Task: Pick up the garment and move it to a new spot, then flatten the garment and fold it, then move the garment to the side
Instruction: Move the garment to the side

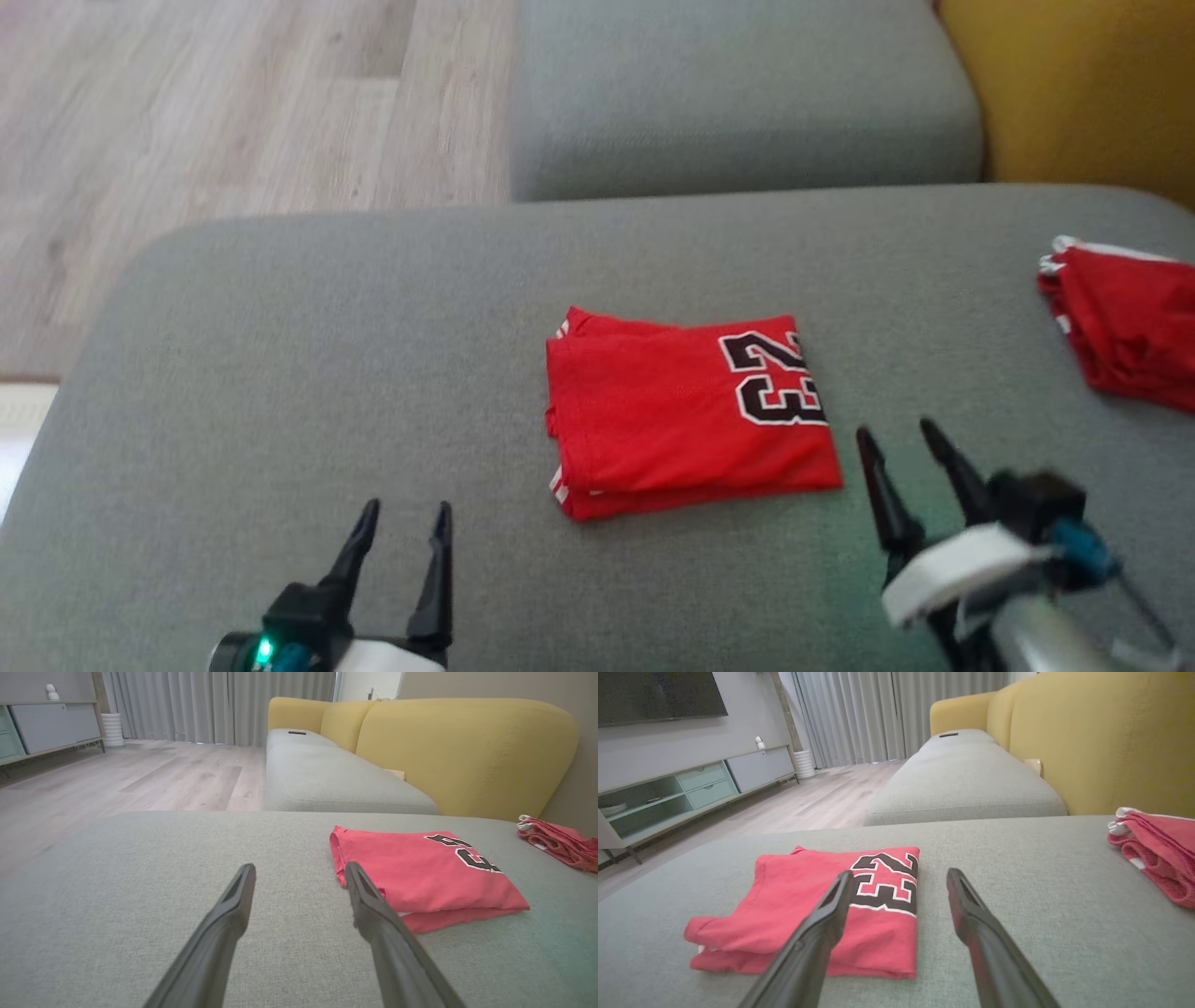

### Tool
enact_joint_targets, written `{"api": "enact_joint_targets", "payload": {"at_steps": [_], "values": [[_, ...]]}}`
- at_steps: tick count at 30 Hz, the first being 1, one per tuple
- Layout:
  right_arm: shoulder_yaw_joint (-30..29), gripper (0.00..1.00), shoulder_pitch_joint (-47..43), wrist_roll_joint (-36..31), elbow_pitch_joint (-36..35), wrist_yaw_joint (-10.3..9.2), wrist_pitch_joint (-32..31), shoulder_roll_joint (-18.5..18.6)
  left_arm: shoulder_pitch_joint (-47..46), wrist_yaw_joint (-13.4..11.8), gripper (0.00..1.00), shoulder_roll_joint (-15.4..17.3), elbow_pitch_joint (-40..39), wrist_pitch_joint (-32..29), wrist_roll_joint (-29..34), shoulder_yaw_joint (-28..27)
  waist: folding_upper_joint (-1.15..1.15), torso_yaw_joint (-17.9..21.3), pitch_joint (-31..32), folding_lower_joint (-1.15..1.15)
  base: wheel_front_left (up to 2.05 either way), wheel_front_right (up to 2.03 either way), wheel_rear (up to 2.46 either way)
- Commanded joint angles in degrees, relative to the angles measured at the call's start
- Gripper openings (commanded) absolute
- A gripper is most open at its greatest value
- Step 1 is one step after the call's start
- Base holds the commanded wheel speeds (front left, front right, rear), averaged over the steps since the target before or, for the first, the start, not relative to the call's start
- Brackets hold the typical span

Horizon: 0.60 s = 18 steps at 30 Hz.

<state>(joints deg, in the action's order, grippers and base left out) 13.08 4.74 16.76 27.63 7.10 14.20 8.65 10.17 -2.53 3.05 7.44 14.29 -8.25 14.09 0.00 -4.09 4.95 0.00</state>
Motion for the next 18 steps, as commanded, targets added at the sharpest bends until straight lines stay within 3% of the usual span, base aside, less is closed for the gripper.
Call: {"api": "enact_joint_targets", "payload": {"at_steps": [1, 12, 18], "values": [[1.9, 1.00, 5.3, 2.6, 0.6, 0.39, -0.2, 1.9, -3.7, -0.2, 1.00, -0.2, -2.2, 0.7, -0.5, -0.8, 0.00, -1.2, -1.9, 0.00, 0.00, 0.00, 0.00], [7.5, 1.00, 18.6, 22.1, 12.5, 0.39, -17.4, 8.8, -7.5, -0.3, 1.00, -0.2, -2.3, 0.7, -1.5, 4.5, 0.00, -5.7, -8.7, 0.00, 0.00, 0.00, 0.00], [12.5, 1.00, 21.7, 27.4, 15.2, 0.39, -18.1, 10.6, -9.3, -0.9, 1.00, -0.2, -2.4, 0.7, -2.2, 5.6, 0.00, -6.7, -11.2, 0.00, 0.00, 0.00, 0.00]]}}
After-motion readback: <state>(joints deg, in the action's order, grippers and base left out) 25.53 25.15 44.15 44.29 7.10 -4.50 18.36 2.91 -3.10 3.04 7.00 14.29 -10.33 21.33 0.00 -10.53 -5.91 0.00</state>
